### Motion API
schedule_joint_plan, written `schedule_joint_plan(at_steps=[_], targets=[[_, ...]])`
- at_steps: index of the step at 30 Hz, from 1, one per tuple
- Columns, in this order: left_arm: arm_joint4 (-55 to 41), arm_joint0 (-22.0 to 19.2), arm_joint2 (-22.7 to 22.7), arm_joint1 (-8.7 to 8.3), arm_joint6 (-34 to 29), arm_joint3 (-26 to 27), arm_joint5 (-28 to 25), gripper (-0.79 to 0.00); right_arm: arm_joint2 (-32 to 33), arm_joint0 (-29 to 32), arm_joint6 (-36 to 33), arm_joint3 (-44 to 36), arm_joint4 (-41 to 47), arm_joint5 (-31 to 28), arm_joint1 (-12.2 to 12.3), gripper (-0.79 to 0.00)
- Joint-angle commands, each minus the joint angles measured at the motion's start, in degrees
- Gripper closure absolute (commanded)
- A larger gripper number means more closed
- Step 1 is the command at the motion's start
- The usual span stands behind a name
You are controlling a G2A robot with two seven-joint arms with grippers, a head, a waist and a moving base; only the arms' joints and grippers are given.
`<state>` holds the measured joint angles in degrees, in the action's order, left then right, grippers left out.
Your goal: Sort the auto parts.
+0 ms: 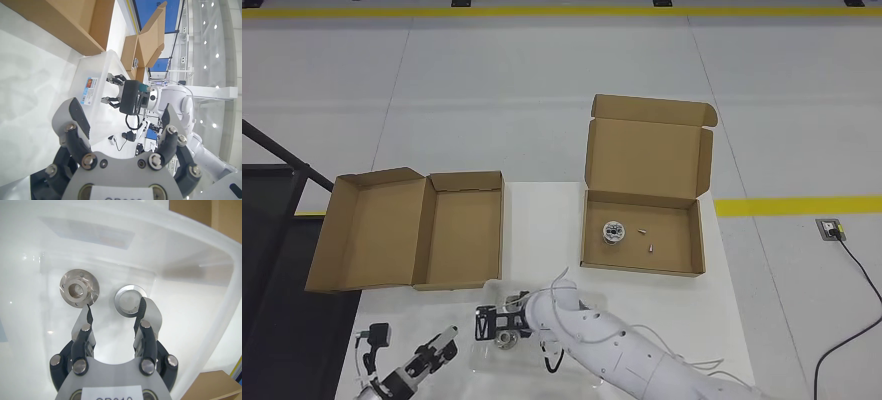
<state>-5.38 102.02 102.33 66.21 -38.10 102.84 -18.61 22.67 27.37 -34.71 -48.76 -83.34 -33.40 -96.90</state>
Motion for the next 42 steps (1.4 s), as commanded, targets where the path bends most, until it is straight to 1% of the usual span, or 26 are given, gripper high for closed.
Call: schedule_joint_plan(at_steps=[1,4,6,9,12,15,18,19,22,24,26,27,33,36,42], targets=[[0.1,0.2,0.0,-0.06,-0.2,0.1,-0.1,-0.785,0.2,0.1,0.2,0.1,-0.4,0.0,0.0,-0.422],[0.0,0.3,0.0,-0.15,-0.4,0.2,-0.3,-0.785,0.7,0.3,0.8,0.0,-1.4,0.5,0.0,-0.391],[0.0,0.4,0.0,-0.21,-0.6,0.2,-0.4,-0.785,1.0,0.6,1.3,-0.2,-2.2,0.9,0.1,-0.388],[0.1,0.5,-0.2,-0.28,-0.9,0.4,-0.5,-0.785,1.4,1.0,1.1,-0.3,-2.9,1.3,0.2,-0.416],[0.3,0.6,-0.2,-0.36,-1.0,0.4,-0.7,-0.785,1.8,1.4,1.3,-0.5,-3.8,1.9,0.2,-0.406],[0.3,1.0,-0.1,-0.45,-1.1,0.6,-0.8,-0.785,2.1,1.8,2.5,-0.8,-5.2,2.9,0.3,-0.419],[0.3,1.2,0.0,-0.53,-1.1,0.7,-0.9,-0.785,2.6,2.1,2.7,-1.2,-5.9,2.9,0.4,-0.465],[0.3,1.2,0.0,-0.56,-1.1,0.7,-0.9,-0.785,2.8,2.2,2.8,-1.3,-6.1,2.8,0.5,-0.459],[0.3,1.3,0.0,-0.63,-1.1,0.7,-1.0,-0.785,3.4,2.5,2.9,-1.7,-6.7,3.0,0.5,-0.48],[0.2,1.3,0.0,-0.68,-1.1,0.7,-1.1,-0.785,3.8,2.7,3.3,-1.9,-7.1,3.4,0.6,-0.483],[0.1,1.4,0.0,-0.73,-1.1,0.7,-1.1,-0.785,4.0,2.8,3.5,-1.8,-7.4,3.3,0.5,-0.462],[0.1,1.4,0.0,-0.75,-1.2,0.7,-1.2,-0.785,4.2,2.7,3.6,-1.7,-7.4,3.3,0.4,-0.468],[0.6,2.6,-1.3,-0.73,-0.5,1.7,-1.7,-0.785,4.5,1.6,3.9,0.9,-6.1,3.6,-1.1,-0.468],[0.7,2.7,-1.3,-0.8,-0.5,1.7,-1.7,-0.785,4.2,1.0,4.7,2.9,-5.7,2.8,-1.9,-0.493],[0.9,2.6,-1.6,-0.93,-0.3,1.9,-1.7,-0.785,3.8,-0.2,5.8,6.2,-5.6,2.7,-3.5,-0.511]])
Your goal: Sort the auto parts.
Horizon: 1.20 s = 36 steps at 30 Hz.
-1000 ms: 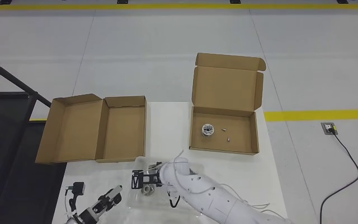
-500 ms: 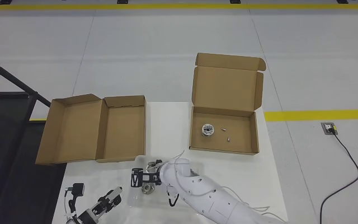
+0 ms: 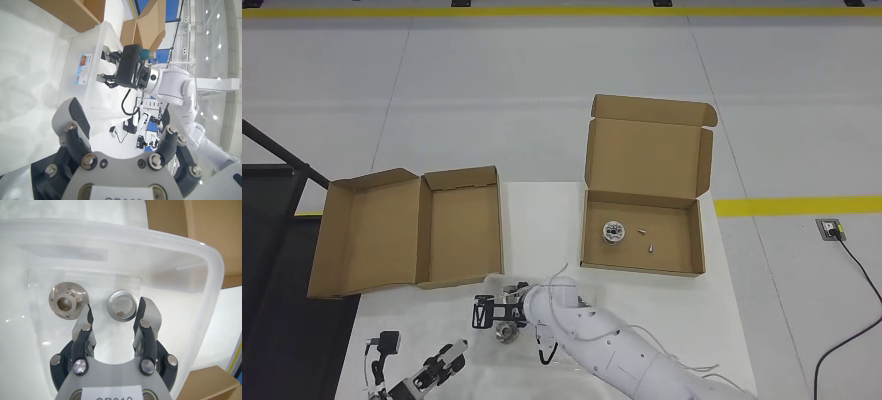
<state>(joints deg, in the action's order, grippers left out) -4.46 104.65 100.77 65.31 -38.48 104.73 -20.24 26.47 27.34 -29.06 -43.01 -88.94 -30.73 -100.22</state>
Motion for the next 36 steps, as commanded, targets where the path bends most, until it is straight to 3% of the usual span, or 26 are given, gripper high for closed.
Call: schedule_joint_plan(at_steps=[1,15,22,25,27,28,36], targets=[[0.0,0.0,0.0,-0.03,0.3,0.0,-0.2,-0.785,-0.1,-0.3,0.4,0.9,-0.1,0.0,-0.4,-0.517],[-12.9,-0.9,4.4,-0.02,3.7,-1.4,-4.6,-0.785,-0.1,-0.4,1.1,4.1,-0.1,-0.5,-2.6,-0.474],[-17.2,-0.6,6.9,-0.16,2.6,-1.9,-4.9,-0.785,0.4,-0.7,1.5,5.3,-0.6,-0.8,-3.1,-0.342],[-17.7,-0.5,7.4,-0.16,2.7,-2.1,-5.1,-0.785,0.6,-0.7,1.1,5.6,-0.9,-1.0,-3.2,-0.172],[-18.2,-0.4,7.7,-0.13,3.1,-2.2,-5.4,-0.785,0.7,-0.7,1.1,5.7,-1.0,-1.0,-3.3,-0.129],[-18.5,-0.3,7.9,-0.12,3.2,-2.3,-5.5,-0.785,0.8,-0.7,1.0,5.7,-1.1,-1.0,-3.3,-0.022],[-20.0,-0.1,9.7,-0.15,3.1,-2.5,-5.5,-0.785,1.9,0.0,1.6,3.2,-2.7,-1.4,-2.8,0.0]])
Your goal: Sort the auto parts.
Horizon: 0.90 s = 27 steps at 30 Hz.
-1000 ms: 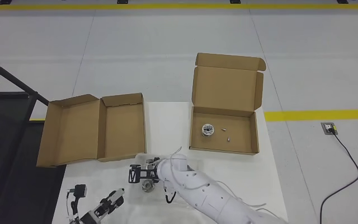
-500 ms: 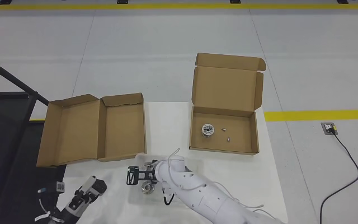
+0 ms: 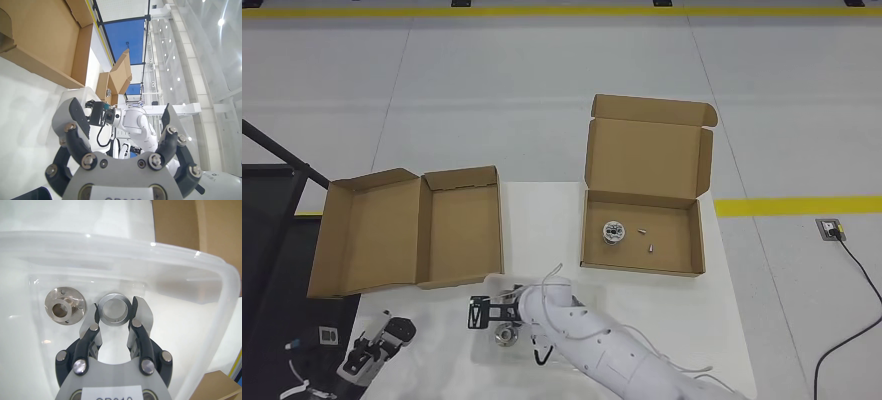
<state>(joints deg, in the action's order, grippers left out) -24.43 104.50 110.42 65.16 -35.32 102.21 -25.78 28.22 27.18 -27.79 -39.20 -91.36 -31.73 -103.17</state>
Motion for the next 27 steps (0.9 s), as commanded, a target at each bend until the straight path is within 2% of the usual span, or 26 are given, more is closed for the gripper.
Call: schedule_joint_plan(at_steps=[1,5,9,12,20,24,27], targets=[[0.0,0.0,0.1,0.0,-0.1,0.0,0.1,-0.785,0.4,0.4,0.4,-1.3,-0.7,-1.0,0.5,0.0],[0.1,-0.1,0.2,0.02,0.0,-0.1,0.2,-0.785,1.9,1.8,1.1,-5.0,-2.1,-2.6,2.1,0.0],[-0.1,-0.4,0.2,0.06,0.0,-0.3,0.2,-0.785,4.7,4.7,3.8,-11.3,-4.9,-5.1,5.0,0.0],[-0.4,-0.7,0.3,0.07,0.1,-0.5,0.3,-0.785,8.1,8.0,5.9,-18.0,-8.4,-8.0,8.1,0.0],[-2.4,-0.6,1.2,0.21,1.0,-0.7,0.5,-0.785,18.4,22.2,4.5,-42.6,-16.6,-13.9,15.1,0.0],[-2.8,-0.2,1.3,0.4,3.3,-0.8,2.1,-0.785,21.1,27.2,5.3,-51.1,-18.5,-12.7,16.5,0.0],[-1.4,0.4,1.1,0.7,8.1,-0.1,4.0,-0.785,21.4,27.5,6.8,-53.3,-18.2,-12.2,16.7,0.0]])
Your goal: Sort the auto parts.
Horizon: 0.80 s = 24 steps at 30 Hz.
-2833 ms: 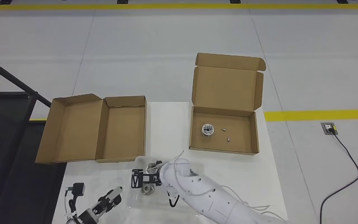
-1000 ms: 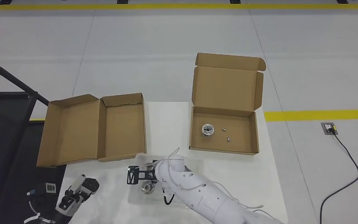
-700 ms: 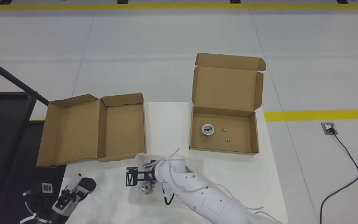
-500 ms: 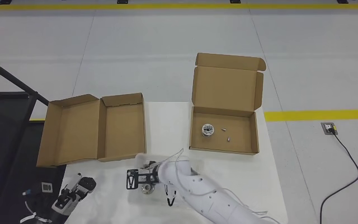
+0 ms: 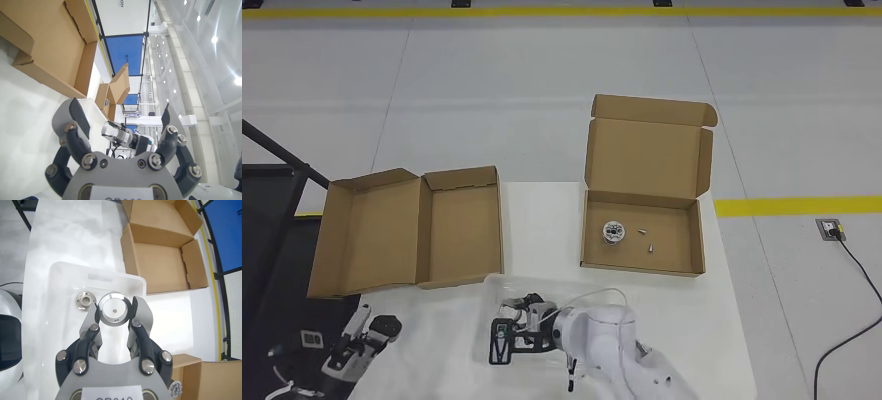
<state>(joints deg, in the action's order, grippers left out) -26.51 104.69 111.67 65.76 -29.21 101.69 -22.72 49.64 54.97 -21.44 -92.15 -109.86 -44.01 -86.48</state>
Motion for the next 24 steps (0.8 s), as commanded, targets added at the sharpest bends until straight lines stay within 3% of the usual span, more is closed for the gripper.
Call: schedule_joint_plan(at_steps=[1,12,21,24], targets=[[1.3,0.5,-0.1,0.21,3.7,0.8,1.6,-0.785,-0.3,-0.8,1.0,-0.5,0.7,-0.4,-0.1,0.0],[3.6,3.0,0.6,1.23,19.7,2.7,16.6,-0.785,-2.4,-10.2,-4.2,6.4,10.6,-1.5,-2.5,0.0],[3.7,2.8,0.6,1.25,20.2,2.5,17.2,-0.785,-2.4,-10.2,-4.2,6.4,10.6,-1.5,-2.5,0.0],[3.8,-0.1,-1.2,1.38,23.3,1.8,23.7,-0.785,-2.3,-9.2,-3.7,6.1,9.9,0.3,-2.4,0.0]])
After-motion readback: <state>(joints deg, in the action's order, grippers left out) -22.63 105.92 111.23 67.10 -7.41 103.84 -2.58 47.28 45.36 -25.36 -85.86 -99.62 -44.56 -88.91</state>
